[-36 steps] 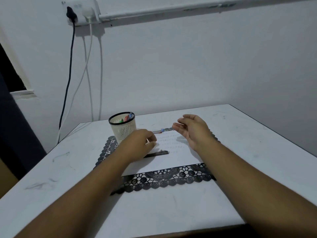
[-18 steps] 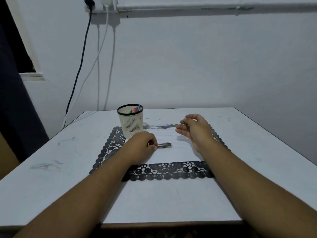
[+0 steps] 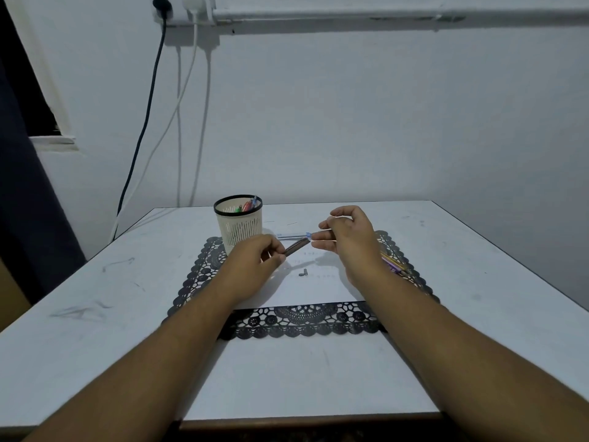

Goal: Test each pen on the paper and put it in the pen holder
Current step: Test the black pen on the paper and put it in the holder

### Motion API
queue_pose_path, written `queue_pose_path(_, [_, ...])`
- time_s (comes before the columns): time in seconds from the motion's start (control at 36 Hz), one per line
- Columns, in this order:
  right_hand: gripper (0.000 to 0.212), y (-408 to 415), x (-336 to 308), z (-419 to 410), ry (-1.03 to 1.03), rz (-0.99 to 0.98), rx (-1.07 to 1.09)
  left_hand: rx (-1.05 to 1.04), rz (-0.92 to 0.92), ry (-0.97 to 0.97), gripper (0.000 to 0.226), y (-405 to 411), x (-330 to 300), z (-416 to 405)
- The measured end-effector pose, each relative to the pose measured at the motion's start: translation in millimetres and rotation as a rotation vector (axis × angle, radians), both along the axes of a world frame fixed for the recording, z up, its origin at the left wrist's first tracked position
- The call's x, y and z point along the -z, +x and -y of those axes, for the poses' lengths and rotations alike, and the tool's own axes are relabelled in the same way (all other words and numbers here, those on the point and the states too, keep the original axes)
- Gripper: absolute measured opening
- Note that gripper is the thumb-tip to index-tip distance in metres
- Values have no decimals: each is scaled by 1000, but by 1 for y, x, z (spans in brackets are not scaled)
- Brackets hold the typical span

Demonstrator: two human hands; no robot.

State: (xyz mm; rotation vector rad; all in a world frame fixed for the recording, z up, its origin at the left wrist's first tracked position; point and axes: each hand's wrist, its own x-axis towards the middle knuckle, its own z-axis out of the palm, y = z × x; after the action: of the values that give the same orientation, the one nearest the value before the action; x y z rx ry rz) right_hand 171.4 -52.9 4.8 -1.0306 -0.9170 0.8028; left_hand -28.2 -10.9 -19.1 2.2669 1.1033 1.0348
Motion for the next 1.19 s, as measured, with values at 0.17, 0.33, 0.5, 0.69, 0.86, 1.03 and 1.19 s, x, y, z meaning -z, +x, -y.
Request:
queue_pose_path(0.17, [11, -1, 2, 0, 23, 2, -11, -8, 6, 4, 11, 0, -2, 3])
queue_pose_path(0.33, [10, -3, 0, 2, 51, -13, 12, -15, 22, 11, 9, 0, -3, 7])
queue_pose_path(0.5, [10, -2, -2, 2, 89, -23, 30, -22, 28, 28, 8, 1, -6, 11])
queue_pose_path(0.69, [9, -7, 1, 3, 73, 21, 13, -36, 27, 42, 6, 1, -8, 13])
queue_pose_path(0.86, [8, -6, 1, 4, 68, 57, 22, -40, 35, 50, 5, 2, -10, 14])
queue_pose_path(1.03, [4, -7, 3, 5, 51, 139, 20, -34, 49, 38, 7, 1, -8, 14])
queue_pose_path(1.19, [3, -7, 4, 5, 65, 198, 27, -41, 59, 33, 4, 1, -8, 14])
